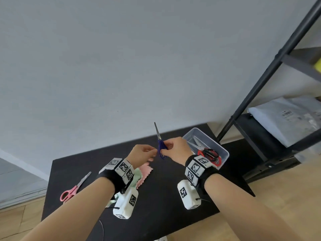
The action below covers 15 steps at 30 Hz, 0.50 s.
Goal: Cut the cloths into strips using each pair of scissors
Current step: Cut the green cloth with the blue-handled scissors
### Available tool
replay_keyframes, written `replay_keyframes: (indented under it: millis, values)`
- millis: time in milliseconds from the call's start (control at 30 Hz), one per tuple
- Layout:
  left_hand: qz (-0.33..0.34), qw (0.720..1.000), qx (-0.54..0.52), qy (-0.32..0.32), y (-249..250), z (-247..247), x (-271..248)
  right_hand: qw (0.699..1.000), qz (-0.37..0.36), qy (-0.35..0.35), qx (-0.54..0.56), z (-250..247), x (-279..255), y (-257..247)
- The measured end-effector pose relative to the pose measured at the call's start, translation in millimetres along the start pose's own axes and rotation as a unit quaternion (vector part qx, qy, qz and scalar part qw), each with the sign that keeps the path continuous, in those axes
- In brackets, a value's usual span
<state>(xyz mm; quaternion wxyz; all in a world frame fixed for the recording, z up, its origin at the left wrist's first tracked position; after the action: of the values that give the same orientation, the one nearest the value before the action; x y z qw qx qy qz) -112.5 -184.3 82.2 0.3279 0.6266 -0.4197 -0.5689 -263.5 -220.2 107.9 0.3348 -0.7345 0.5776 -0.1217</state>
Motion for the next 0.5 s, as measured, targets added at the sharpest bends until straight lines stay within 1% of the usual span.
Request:
replay_keyframes:
  millis: [67,133,233,333,500]
  values:
    - [0.016,0.99,0.14,-0.015,-0.6,15.4,8.6,1.0,0.01,0.002,-0.018,-10.0,-3.8,15.8]
    - [0.02,0.977,0.209,-0.037,1.5,33.8,16.0,0.999,0.026,0.006,-0.029,-22.6,-7.0,34.0]
    - [0.015,0.967,0.249,-0.053,6.1,59.7,27.7,0.997,0.045,0.006,-0.065,-40.2,-11.1,60.7]
    - [0.02,0.949,0.306,-0.077,6.1,84.8,40.5,0.992,0.061,0.003,-0.108,-53.1,-14.5,89.4]
    - [0.007,0.914,0.389,-0.117,-3.0,124.7,57.5,0.989,0.1,0.002,-0.108,-64.8,-16.6,143.3]
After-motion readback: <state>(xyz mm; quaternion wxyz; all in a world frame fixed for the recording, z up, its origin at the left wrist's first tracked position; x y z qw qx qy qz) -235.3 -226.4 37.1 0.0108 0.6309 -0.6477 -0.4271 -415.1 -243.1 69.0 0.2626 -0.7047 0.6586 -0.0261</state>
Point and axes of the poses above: each hand's wrist, its own x-axis towards the middle knuckle, its own z-axis out of the palm, y = z × x, the point moved 5 cm from there along x, towards the middle knuckle, and after that the axes turned 9 degrees about -x, right-handed, at the moved point
